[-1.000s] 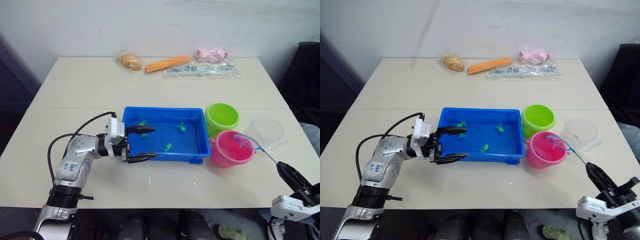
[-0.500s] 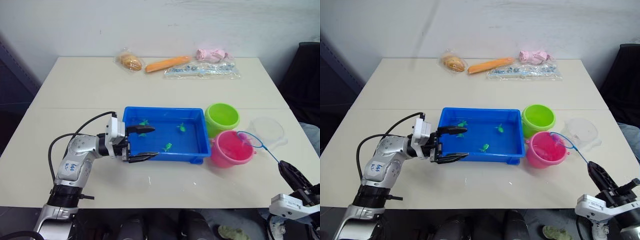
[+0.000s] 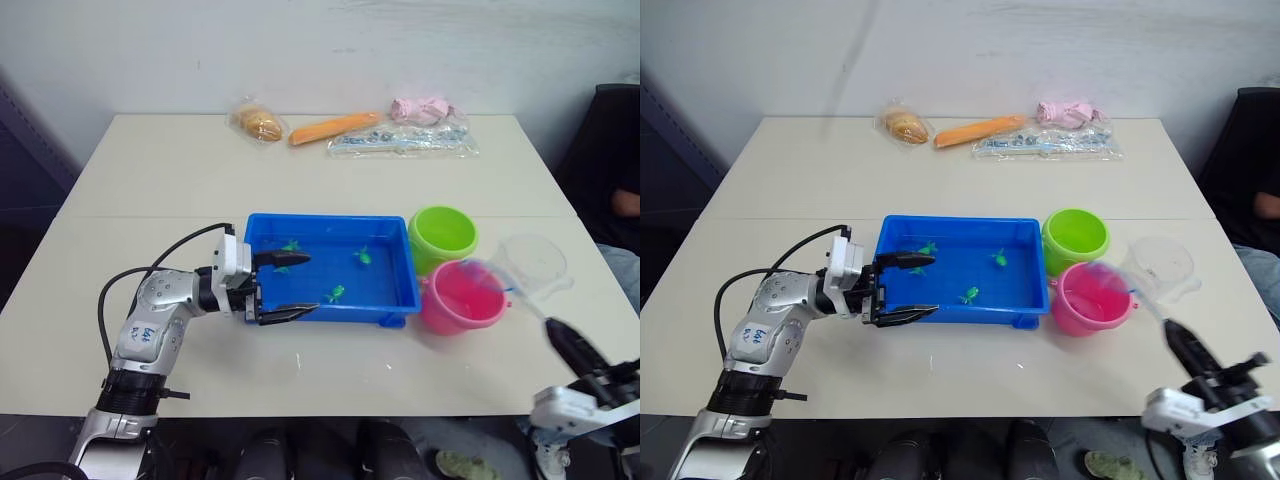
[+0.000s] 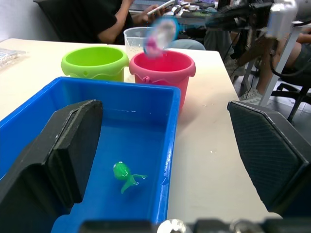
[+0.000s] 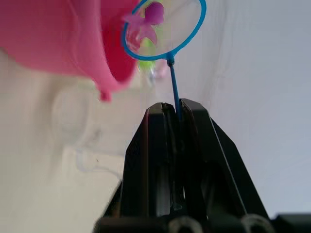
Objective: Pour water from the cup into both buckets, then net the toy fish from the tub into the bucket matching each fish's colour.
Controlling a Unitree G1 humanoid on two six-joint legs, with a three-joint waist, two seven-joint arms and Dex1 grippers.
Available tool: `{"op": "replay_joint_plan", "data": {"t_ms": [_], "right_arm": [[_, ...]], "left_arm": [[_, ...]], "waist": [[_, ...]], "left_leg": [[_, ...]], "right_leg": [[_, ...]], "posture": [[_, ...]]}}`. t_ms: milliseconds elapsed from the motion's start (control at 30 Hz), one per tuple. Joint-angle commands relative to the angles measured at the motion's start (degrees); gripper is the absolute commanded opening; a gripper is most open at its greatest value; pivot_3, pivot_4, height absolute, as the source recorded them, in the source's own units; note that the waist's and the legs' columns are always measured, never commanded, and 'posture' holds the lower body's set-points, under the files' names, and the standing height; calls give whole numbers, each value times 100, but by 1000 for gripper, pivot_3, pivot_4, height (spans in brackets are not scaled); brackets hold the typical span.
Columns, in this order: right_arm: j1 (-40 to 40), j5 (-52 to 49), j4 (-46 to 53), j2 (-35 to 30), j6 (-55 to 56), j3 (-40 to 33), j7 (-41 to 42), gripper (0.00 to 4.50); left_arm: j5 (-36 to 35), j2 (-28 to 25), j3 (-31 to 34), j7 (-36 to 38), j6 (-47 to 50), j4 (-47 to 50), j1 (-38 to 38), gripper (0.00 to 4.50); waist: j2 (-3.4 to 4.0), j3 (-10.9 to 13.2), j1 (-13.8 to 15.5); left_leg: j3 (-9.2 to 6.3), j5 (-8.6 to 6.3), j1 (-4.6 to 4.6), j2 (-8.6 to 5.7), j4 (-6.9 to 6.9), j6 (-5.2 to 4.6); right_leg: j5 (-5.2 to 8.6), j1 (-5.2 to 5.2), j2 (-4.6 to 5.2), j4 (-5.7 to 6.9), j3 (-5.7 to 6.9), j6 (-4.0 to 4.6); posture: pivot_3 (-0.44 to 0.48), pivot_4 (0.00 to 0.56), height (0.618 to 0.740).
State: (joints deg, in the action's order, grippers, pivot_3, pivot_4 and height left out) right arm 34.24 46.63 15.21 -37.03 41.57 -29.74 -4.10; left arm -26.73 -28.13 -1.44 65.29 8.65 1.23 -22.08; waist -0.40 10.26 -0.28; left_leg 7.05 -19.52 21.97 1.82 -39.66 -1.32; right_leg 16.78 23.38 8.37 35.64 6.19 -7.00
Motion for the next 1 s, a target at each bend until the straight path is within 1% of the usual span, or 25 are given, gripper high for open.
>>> {"op": "replay_joint_plan", "data": {"t_ms": [33,133,333,400,533,633,700,767,833,900,933,1000], "right_arm": [[-208,-112,-227,-158,-398,-470,-182,0],[-34,-131,-203,-165,-323,-357,-107,0],[121,-271,-130,-108,-390,-432,-158,0],[224,-648,70,-95,-206,-576,-136,0],[277,-1650,463,-112,-275,-742,299,0],[344,-3312,995,-361,-781,-353,1270,0],[57,-5043,1473,-645,-1775,-52,1945,0],[-293,-6809,1915,-969,-2893,221,2434,0],[-746,-8213,2199,-1506,-3981,475,2972,0],[-1353,-8707,2127,-1917,-4829,732,3226,0],[-1635,-9291,2092,-2106,-5461,854,3158,0],[-2104,-10009,2045,-2298,-6269,1014,3114,0]], "left_arm": [[-17,-46,70,48,-78,-5,-118,4432],[4,-50,85,59,-98,-26,-133,4432],[-14,-82,140,45,-95,25,-68,4432],[-29,-92,154,61,-100,25,-53,4432],[-101,-117,235,119,-115,-25,-51,4432],[-263,-213,438,191,-39,-48,-10,4432],[-357,-393,656,310,-19,-187,55,4432],[-394,-556,811,433,-49,-338,92,4432],[-378,-729,914,582,-117,-524,94,4432],[-333,-831,974,674,-186,-681,75,4432],[-298,-857,975,705,-218,-727,60,4432],[-258,-874,958,719,-262,-761,35,4432]], "waist": [[0,0,2],[-1,0,20],[0,0,2],[0,0,2],[0,0,-1],[0,0,-5],[-1,1,-19],[-4,2,-49],[-3,5,-58],[-4,5,-33],[-5,6,-22],[-6,6,44]], "left_leg": [[1,0,0,-1,-1,-1],[0,2,0,-6,-4,-7],[-5,5,2,-4,-1,-4],[-4,5,1,-4,-1,-4],[-6,5,0,-2,0,-3],[-6,5,-1,-2,-1,-4],[-7,4,-4,0,-1,-4],[-8,4,-12,4,-1,-6],[-13,-1,-38,7,0,-14],[-23,-15,-66,8,4,-35],[-26,-17,-73,8,5,-36],[-26,-17,-68,5,5,-35]], "right_leg": [[0,0,1,0,-1,0],[-1,-3,9,-1,0,-2],[0,-3,7,-1,6,0],[0,-3,7,0,4,0],[0,-3,6,1,5,0],[0,-4,7,1,4,0],[0,-5,7,4,3,0],[0,-13,7,5,3,0],[0,-43,9,1,6,2],[3,-79,10,-10,17,7],[4,-87,11,-13,20,8],[3,-83,20,-15,20,8]], "posture": [[0,150,740],[0,150,740],[0,150,740],[0,150,740],[0,150,740],[0,150,740],[0,150,740],[0,150,740],[0,150,740],[0,150,740],[0,150,740],[0,150,740]]}}
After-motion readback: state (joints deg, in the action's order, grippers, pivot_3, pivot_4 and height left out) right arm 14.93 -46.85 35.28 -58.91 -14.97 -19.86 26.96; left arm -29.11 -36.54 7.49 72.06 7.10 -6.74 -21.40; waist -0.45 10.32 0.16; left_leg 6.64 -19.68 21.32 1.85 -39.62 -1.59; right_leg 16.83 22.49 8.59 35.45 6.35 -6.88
